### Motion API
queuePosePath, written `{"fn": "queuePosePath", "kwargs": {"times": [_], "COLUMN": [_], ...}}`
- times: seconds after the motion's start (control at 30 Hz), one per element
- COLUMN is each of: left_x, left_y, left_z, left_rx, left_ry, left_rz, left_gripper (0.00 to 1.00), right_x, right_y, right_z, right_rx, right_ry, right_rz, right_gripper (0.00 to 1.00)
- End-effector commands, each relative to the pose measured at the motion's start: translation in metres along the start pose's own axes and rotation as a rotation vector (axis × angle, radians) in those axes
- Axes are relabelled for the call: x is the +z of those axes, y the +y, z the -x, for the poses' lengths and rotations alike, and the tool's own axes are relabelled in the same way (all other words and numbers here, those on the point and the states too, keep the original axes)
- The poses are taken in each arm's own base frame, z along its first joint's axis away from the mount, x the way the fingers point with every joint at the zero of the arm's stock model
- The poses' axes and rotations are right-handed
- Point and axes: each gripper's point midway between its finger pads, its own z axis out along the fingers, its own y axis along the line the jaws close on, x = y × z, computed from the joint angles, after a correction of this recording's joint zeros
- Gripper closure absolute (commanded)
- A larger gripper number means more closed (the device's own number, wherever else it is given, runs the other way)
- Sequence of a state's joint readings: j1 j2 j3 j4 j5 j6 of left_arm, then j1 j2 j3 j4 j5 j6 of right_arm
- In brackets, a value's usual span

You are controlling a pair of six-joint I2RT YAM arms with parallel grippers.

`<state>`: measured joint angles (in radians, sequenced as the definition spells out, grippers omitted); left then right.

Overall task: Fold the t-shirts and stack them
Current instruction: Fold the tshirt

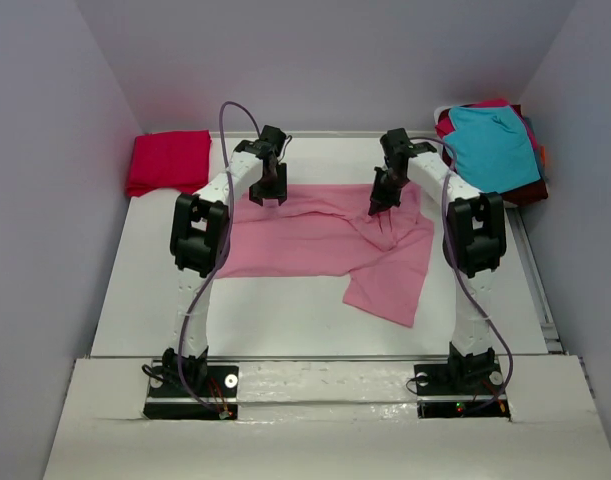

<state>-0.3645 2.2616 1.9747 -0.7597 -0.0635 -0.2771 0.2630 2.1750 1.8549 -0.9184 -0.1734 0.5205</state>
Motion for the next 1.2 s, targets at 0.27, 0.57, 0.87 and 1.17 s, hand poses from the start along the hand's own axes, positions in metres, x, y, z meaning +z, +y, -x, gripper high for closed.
{"fn": "queuePosePath", "kwargs": {"times": [0.27,0.57,0.87,1.17], "left_x": [-0.027,-0.029,-0.033,-0.032], "left_y": [-0.001,-0.001,-0.004,-0.004], "left_z": [0.013,0.013,0.010,0.008], "left_rx": [0.004,0.005,0.012,0.016], "left_ry": [-0.051,-0.051,-0.039,-0.031], "left_rz": [-0.026,-0.027,-0.046,-0.051], "left_gripper": [0.39,0.39,0.39,0.39], "right_x": [-0.071,-0.074,-0.054,-0.028], "right_y": [0.038,0.051,0.055,0.052], "right_z": [-0.001,-0.024,-0.055,-0.085], "right_rx": [-0.044,-0.077,-0.099,-0.106], "right_ry": [-0.026,0.038,0.136,0.228], "right_rz": [0.148,0.182,0.168,0.144], "right_gripper": [0.93,0.93,0.93,0.93]}}
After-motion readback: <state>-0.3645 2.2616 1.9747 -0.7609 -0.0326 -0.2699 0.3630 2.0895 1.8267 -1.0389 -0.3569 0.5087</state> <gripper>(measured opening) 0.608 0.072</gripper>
